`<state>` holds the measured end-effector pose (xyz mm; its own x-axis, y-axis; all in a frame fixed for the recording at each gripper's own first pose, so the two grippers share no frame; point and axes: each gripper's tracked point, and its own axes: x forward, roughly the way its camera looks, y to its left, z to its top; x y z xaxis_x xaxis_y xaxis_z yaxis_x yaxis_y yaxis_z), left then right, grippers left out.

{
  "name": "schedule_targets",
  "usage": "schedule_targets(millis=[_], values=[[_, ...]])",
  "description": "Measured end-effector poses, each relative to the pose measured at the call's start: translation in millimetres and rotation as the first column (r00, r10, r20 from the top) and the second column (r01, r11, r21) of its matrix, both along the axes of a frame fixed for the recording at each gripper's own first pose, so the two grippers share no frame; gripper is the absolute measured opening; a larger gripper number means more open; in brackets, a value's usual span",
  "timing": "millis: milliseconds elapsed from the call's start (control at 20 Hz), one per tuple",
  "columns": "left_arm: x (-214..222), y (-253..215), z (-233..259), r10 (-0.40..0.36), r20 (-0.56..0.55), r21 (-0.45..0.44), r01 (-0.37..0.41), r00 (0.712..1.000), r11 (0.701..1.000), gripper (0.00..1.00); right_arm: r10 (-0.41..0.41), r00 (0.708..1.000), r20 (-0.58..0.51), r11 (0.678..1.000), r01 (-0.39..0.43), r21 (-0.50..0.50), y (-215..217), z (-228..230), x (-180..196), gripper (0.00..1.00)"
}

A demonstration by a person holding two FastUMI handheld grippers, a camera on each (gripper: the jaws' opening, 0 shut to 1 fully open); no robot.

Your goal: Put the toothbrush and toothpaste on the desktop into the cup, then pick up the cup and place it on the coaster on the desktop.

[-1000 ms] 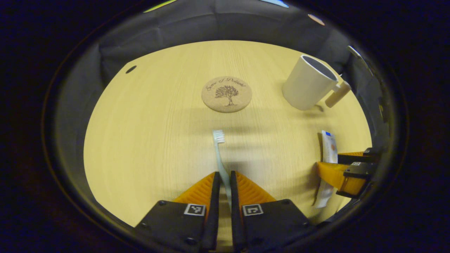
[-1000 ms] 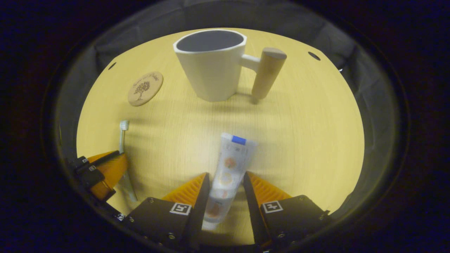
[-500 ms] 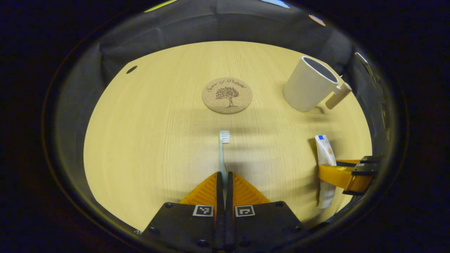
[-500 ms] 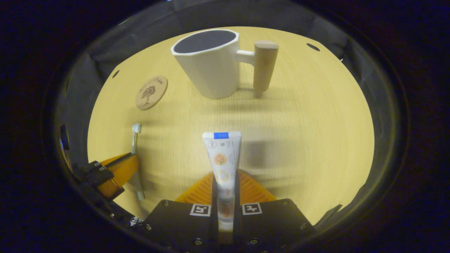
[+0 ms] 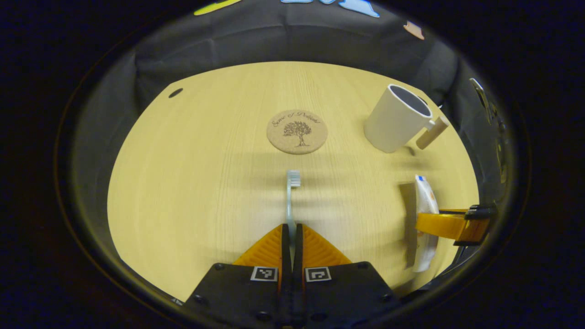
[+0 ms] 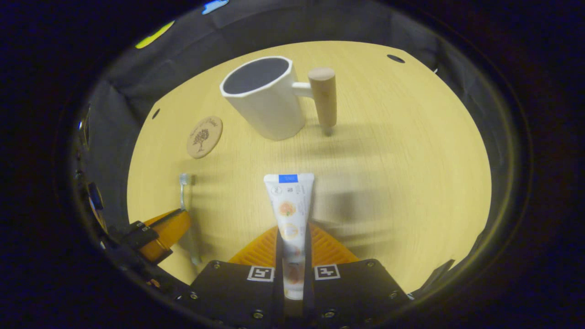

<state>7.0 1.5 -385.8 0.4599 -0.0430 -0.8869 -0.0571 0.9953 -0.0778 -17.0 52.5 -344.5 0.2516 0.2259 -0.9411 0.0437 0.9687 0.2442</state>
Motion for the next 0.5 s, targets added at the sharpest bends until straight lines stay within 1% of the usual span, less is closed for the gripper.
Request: schedule_targets(millis=[100,250,500], values=[[-3.5,10.7,8.3,-0.011,0.032,0.011,0.011,0.999,1.000,0.08,-0.015,1.000,0.027,1.000,0.015,0.016,-1.7,10.0,5.7,0.18],[-7.2,27.9,38.4,-0.028,0.082,0.016,0.027,0.996,1.000,0.08,-0.027,0.997,0.067,0.999,0.025,0.034,-6.0,25.1,12.1,0.18],[-9.3,42.7,74.7,-0.053,0.166,0.039,0.047,0.985,0.998,0.08,-0.047,0.992,0.118,0.997,0.039,0.066,-6.6,45.5,22.3,0.17]])
